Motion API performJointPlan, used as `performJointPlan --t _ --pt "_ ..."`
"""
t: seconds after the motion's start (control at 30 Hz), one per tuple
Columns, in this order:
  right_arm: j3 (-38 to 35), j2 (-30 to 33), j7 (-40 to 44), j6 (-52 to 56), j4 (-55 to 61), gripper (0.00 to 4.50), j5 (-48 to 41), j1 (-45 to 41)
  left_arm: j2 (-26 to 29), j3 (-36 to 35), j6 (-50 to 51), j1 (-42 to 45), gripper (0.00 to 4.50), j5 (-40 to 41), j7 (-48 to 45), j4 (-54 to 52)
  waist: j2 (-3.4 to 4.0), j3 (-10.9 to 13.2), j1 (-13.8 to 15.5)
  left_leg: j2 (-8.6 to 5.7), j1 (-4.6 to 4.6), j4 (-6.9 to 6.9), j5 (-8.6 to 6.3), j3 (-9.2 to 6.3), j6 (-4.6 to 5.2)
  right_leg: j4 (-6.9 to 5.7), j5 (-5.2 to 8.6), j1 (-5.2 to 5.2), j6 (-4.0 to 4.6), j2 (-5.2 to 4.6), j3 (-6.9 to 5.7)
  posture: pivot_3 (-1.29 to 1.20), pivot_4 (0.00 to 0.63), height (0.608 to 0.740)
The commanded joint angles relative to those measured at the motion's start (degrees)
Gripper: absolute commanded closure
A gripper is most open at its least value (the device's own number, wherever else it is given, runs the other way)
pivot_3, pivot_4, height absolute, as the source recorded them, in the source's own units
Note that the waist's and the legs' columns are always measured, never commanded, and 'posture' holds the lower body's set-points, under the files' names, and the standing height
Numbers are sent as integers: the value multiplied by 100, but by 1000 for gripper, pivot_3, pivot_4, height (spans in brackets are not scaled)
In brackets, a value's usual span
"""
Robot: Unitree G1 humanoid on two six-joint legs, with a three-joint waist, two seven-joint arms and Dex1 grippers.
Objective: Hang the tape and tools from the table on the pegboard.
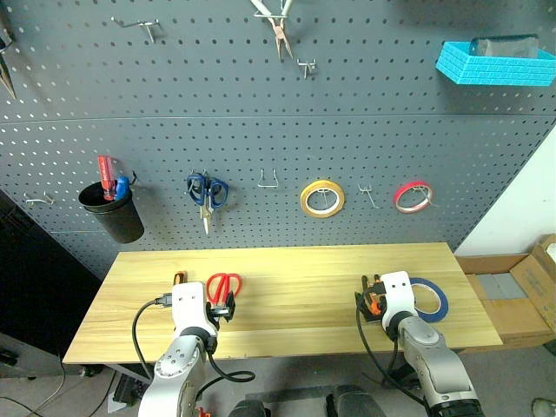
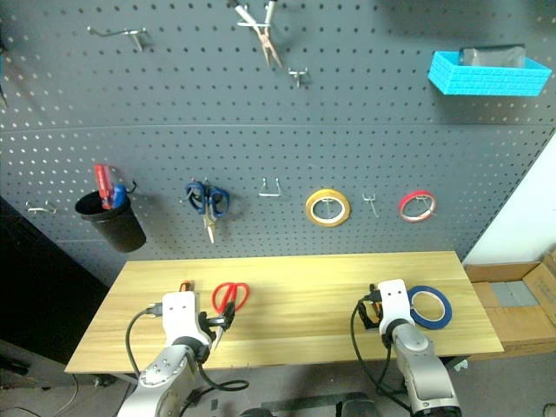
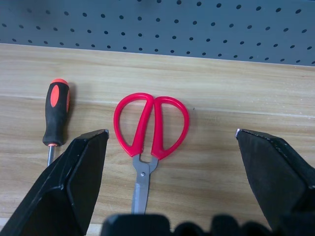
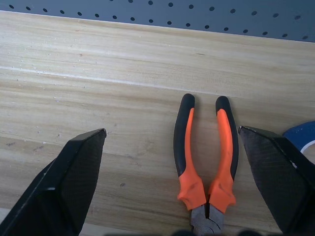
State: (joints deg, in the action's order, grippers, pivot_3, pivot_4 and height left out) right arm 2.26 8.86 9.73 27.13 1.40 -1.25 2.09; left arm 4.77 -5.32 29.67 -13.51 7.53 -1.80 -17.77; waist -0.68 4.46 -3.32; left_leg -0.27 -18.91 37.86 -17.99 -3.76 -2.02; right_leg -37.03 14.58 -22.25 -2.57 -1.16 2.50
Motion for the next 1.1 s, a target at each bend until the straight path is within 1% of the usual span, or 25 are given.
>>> performJointPlan --t 0.03,0.83,0.97,1.03,1.1 --pt "-67 37 -13 -5 192 0 -11 -82 16 -27 -81 23 56 -83 64 -141 0 0 -1 0 0 0 0 0 0 0 0 0 0 0 0 -72 44 740" --pt "-80 31 -41 17 255 0 -20 -31 -45 -67 -179 11 56 -36 0 -97 -1 1 -1 0 0 -1 0 1 0 1 1 0 0 0 0 -73 49 740" --pt "-116 34 -56 26 306 0 -28 -1 -38 -46 -147 -20 56 -40 -11 -138 -1 5 -3 0 0 -1 0 2 0 2 1 0 0 0 0 -80 58 740" --pt "-132 88 -48 33 380 0 6 25 72 -26 -150 33 56 -39 -126 -137 -2 14 -5 1 0 -1 0 1 1 2 2 0 1 0 0 -87 70 740" --pt "-166 270 95 70 459 0 7 54 334 1 -201 335 56 54 -492 -11 0 39 1 1 0 -2 -1 1 1 2 2 -1 2 0 -1 -91 79 740"
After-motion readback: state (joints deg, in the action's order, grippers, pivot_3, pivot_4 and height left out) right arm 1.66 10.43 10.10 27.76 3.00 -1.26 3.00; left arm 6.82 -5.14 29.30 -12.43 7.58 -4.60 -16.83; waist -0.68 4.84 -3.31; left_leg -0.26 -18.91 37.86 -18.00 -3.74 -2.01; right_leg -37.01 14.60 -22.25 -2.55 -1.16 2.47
